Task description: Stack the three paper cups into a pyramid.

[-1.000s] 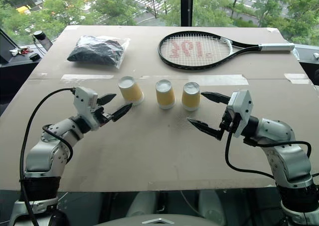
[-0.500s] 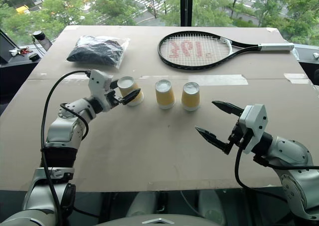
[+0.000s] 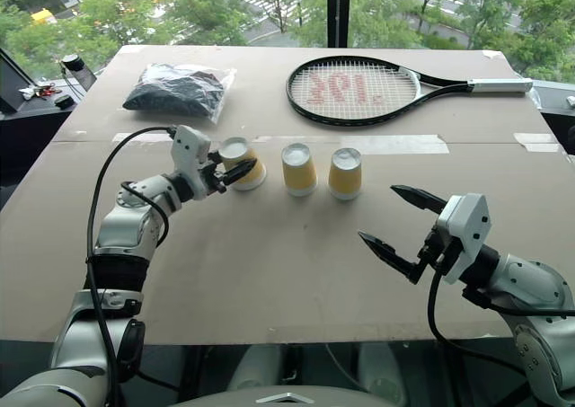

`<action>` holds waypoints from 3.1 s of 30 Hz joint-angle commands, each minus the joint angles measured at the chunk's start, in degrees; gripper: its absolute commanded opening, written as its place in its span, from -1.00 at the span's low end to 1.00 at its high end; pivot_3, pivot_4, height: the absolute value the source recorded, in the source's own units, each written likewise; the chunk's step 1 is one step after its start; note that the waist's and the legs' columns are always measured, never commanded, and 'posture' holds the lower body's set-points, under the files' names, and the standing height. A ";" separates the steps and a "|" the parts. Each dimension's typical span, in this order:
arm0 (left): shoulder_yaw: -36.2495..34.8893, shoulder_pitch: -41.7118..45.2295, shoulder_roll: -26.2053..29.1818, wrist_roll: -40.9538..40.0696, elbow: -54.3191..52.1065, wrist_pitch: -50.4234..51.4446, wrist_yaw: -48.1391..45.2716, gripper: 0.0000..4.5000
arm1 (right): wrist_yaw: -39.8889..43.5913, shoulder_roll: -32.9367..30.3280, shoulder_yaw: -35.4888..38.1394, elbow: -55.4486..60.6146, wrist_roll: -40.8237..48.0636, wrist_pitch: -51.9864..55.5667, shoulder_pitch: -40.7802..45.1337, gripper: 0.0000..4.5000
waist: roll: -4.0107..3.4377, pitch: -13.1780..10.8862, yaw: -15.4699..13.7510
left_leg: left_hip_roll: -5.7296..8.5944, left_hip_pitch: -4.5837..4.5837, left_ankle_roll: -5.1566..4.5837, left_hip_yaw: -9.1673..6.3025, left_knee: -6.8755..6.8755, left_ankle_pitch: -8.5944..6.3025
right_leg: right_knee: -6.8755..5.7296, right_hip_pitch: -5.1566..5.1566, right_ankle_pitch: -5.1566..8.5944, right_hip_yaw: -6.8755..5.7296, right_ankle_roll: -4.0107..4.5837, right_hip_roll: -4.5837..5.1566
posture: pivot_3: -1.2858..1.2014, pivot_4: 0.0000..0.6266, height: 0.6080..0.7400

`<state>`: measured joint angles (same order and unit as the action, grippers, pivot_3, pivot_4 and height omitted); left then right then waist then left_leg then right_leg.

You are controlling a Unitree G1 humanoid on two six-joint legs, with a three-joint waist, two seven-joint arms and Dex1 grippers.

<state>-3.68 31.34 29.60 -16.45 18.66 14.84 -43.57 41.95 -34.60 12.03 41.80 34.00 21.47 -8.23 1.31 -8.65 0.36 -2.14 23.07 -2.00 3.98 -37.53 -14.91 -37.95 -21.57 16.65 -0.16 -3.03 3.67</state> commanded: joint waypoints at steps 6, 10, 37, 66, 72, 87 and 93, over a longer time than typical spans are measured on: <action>1.96 2.56 -3.13 0.06 -1.30 -0.05 -1.19 0.11 | -0.83 -0.95 1.75 2.19 0.29 -1.42 -0.59 1.00 | 0.00 0.00 -0.43 | 0.01 0.01 0.00 0.00 -0.05 0.00 | -0.01 0.01 0.00 0.00 0.00 0.00 | 0.03 -0.52 1.00; 2.99 3.15 -5.00 0.09 -1.55 0.37 -1.54 0.11 | -1.12 -1.17 2.23 2.92 0.61 -1.48 -1.45 1.00 | 0.00 0.00 -0.69 | 0.01 0.03 0.00 -0.01 -0.08 0.00 | -0.01 0.00 0.00 0.00 -0.01 -0.02 | 0.03 -0.52 1.00; 8.26 26.39 -2.27 -8.51 0.07 15.90 -22.95 0.11 | -2.85 0.30 6.74 6.22 0.82 -5.56 -10.27 1.00 | 0.03 -0.03 -1.15 | 0.05 0.72 -0.01 -0.73 -0.85 0.00 | -0.05 -0.01 -0.05 -0.44 -0.12 -0.23 | 0.03 -0.52 1.00; 12.18 40.74 -14.13 7.68 34.25 -7.42 -27.63 0.11 | 2.81 6.39 17.53 7.12 9.88 -16.85 -27.69 1.00 | 0.03 -0.03 -1.19 | 0.07 0.74 -0.03 -0.78 -0.86 -0.01 | -0.03 -0.04 -0.05 -0.26 -0.12 -0.43 | 0.03 -0.52 1.00; 10.76 40.60 -14.65 7.45 33.55 -6.37 -28.04 0.99 | 2.59 5.94 17.34 6.99 10.02 -16.40 -27.55 1.00 | 0.03 -0.03 -1.18 | 0.07 0.76 -0.03 -0.78 -0.86 -0.01 | -0.02 -0.05 -0.05 -0.27 -0.12 -0.42 | 0.03 -0.52 1.00; 4.30 27.29 1.35 -1.09 -4.89 24.13 -24.30 0.99 | 4.46 0.86 16.91 -1.06 9.24 -14.62 -19.54 1.00 | -0.09 0.01 -0.83 | -0.02 0.67 0.00 -0.82 -0.84 0.00 | -0.06 -0.04 -0.05 -0.15 -0.12 -0.43 | 0.03 -0.52 1.00; -3.47 8.77 3.29 -6.56 -26.55 28.13 -16.19 0.99 | 7.92 -1.43 17.14 -8.88 12.95 -13.31 -11.58 1.00 | -0.12 0.02 -1.13 | 0.02 0.72 0.01 -1.05 -0.90 0.00 | -0.06 0.00 -0.05 -0.14 -0.11 -0.42 | 0.03 -0.52 1.00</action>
<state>-3.30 42.91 32.75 -20.22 -0.43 42.58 -62.47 48.56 -35.06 27.83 34.32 45.07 7.78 -20.92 1.19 -8.63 -0.76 -2.13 23.77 -1.99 2.95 -38.42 -14.90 -38.02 -21.56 16.60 -0.25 -3.14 3.25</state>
